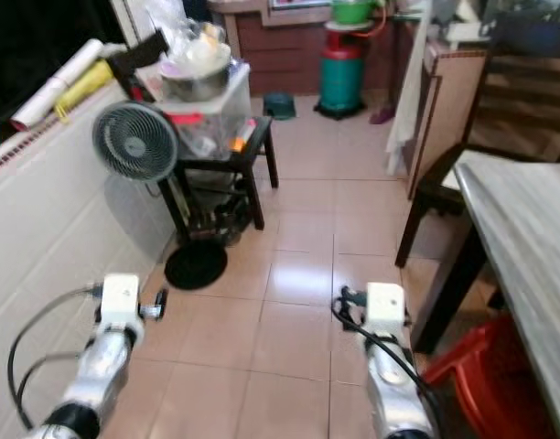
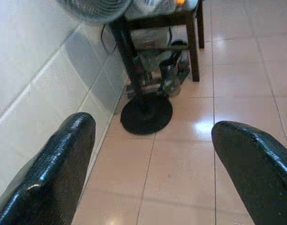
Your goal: Setting the table
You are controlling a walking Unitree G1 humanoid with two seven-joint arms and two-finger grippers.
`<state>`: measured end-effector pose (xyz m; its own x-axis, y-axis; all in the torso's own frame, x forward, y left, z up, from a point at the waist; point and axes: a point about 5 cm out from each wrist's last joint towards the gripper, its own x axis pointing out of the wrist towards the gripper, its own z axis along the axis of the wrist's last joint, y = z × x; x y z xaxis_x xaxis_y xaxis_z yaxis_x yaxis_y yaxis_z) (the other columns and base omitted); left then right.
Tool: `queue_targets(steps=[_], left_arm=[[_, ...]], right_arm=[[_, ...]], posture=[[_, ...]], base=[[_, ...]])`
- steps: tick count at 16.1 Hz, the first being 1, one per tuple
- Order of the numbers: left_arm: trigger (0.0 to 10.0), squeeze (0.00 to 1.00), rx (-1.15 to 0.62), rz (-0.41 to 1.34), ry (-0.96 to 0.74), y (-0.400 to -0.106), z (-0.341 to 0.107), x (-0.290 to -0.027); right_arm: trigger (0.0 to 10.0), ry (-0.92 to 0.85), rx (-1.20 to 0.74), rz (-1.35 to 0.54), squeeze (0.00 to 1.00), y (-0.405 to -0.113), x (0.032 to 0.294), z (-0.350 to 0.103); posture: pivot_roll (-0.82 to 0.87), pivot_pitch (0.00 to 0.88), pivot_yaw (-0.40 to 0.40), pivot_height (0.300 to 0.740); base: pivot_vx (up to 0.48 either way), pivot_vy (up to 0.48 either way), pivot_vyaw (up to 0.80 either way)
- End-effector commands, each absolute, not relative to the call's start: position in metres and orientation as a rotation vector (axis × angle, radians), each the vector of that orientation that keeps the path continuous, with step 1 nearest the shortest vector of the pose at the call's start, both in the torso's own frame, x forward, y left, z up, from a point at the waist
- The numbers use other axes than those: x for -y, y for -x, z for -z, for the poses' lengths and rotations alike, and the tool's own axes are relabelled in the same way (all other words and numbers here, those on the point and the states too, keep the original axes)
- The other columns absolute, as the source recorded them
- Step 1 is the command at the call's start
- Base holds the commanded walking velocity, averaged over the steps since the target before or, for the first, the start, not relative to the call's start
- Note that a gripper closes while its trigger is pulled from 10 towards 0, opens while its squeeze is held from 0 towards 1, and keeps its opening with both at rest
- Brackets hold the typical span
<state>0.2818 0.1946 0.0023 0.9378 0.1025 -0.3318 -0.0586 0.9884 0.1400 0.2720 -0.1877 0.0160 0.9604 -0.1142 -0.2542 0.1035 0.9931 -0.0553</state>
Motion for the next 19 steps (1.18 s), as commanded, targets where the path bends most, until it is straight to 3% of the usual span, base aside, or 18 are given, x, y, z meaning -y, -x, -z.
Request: queue_targets(steps=[1, 6, 13, 19], left_arm=[[10.0, 0.00, -0.353, -0.090, -0.126, -0.281, -0.001, -0.199], [10.0, 0.00, -0.372, -0.083, -0.108, -0.279, 0.003, -0.196], [10.0, 0.00, -0.376, -0.148, -0.031, -0.269, 0.012, -0.189], [10.0, 0.00, -0.380, -0.100, -0.001, -0.267, 0.015, -0.182]], right_arm=[[10.0, 0.027, -0.249, 0.093, 0.00, -0.275, 0.178, -0.017], [10.0, 0.042, -0.248, 0.099, 0.00, -0.278, 0.181, -0.017], [10.0, 0.132, -0.233, -0.066, 0.00, -0.291, 0.168, -0.024], [10.0, 0.115, -0.255, -0.063, 0.00, -0.291, 0.166, -0.019]], posture=[[-0.11, 0.000, 0.094, 0.740], [-0.11, 0.000, 0.080, 0.740], [-0.06, 0.000, -0.029, 0.740], [-0.07, 0.000, -0.018, 0.740]], base=[[0.000, 0.000, 0.00], [0.000, 0.129, 0.00], [0.000, 0.000, 0.00], [0.000, 0.000, 0.00]])
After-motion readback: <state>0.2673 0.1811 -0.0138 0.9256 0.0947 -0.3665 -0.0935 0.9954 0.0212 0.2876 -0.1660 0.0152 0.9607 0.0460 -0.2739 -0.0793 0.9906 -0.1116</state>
